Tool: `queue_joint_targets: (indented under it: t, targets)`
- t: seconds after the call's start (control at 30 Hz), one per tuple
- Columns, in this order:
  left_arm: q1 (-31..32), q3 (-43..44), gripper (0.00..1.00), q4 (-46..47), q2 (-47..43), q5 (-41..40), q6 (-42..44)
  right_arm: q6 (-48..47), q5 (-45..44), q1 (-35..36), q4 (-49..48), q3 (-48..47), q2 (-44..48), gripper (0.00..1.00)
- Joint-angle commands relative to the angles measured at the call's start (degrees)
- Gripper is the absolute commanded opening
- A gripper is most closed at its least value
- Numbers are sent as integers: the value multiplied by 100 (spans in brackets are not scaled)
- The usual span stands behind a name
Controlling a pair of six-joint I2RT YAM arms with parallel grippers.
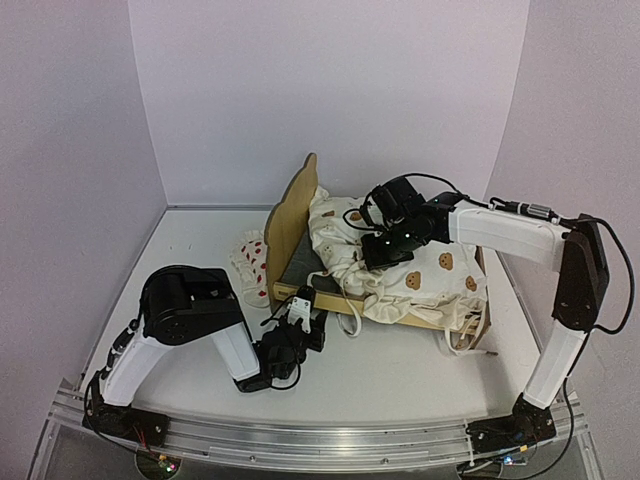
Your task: Set up the pet bed
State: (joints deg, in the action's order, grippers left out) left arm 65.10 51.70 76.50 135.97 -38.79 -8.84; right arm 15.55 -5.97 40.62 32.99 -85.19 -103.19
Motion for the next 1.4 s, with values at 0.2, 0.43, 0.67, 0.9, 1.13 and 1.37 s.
queue_joint_targets:
  t: [0.2, 0.43, 0.67, 0.9, 1.13, 1.37]
  targets:
    - [-88, 440, 17, 136, 247, -215, 95, 44, 155, -27, 46, -2, -49, 0]
    - [-93, 461, 0, 318, 334, -311, 213, 66, 201, -28, 30, 6, -72, 0]
    - [-76, 120, 0, 61, -25, -129, 142, 87, 174, -28, 30, -35, -95, 0]
    - [-1, -673, 0, -1119, -1067, 81, -160, 202, 480, -28, 29, -206, -134, 0]
    - [21, -1316, 0, -2705, -2263, -59, -850, 350, 952, 18, 1, -519, -396, 0]
    - [-48, -1284, 0, -4781, -2988, -391, -1700, 495, 1362, 158, -51, -1136, -795, 0]
